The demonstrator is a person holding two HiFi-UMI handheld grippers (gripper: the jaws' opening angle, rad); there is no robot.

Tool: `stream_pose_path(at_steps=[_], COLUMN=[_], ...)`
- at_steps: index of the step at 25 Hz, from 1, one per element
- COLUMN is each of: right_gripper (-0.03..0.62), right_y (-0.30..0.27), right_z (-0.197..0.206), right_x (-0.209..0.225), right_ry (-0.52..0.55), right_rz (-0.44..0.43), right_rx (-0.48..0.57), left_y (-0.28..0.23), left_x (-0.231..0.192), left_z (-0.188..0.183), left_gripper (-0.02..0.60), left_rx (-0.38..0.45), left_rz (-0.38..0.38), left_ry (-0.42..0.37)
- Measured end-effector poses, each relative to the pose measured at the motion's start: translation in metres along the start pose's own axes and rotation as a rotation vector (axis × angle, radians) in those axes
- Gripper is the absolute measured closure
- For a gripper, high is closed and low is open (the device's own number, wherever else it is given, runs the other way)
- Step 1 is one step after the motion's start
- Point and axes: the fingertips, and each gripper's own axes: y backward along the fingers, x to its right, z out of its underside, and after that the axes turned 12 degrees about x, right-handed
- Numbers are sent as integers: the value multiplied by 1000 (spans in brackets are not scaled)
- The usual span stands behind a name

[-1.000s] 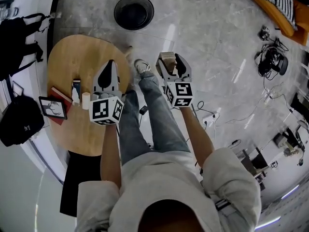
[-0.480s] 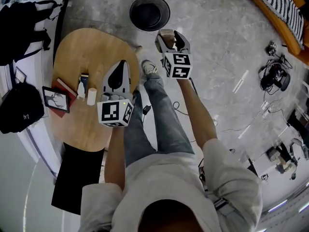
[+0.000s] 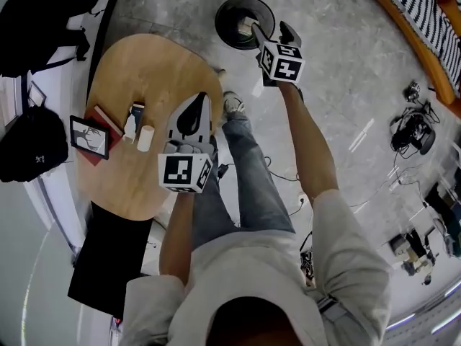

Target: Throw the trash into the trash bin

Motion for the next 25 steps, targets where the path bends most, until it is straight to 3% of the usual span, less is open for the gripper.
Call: stream_pose_path(at_steps=[13,19,25], right_gripper=[275,275,275], right_y=[78,99,110], right_z=[3,11,34], right_x=[-35,-83,-175], right_ry=[61,107,214], right_rz=[-83,-158,-337], right_rx=[60,45,-11], left_y=[9,49,111], left_x=[-13,-50,-98], left_z=[1,1,6], left_gripper=[563,563,563], left_rx=[27,59,105], left_rz=[-33,-129,-274], left_ry=[24,44,74])
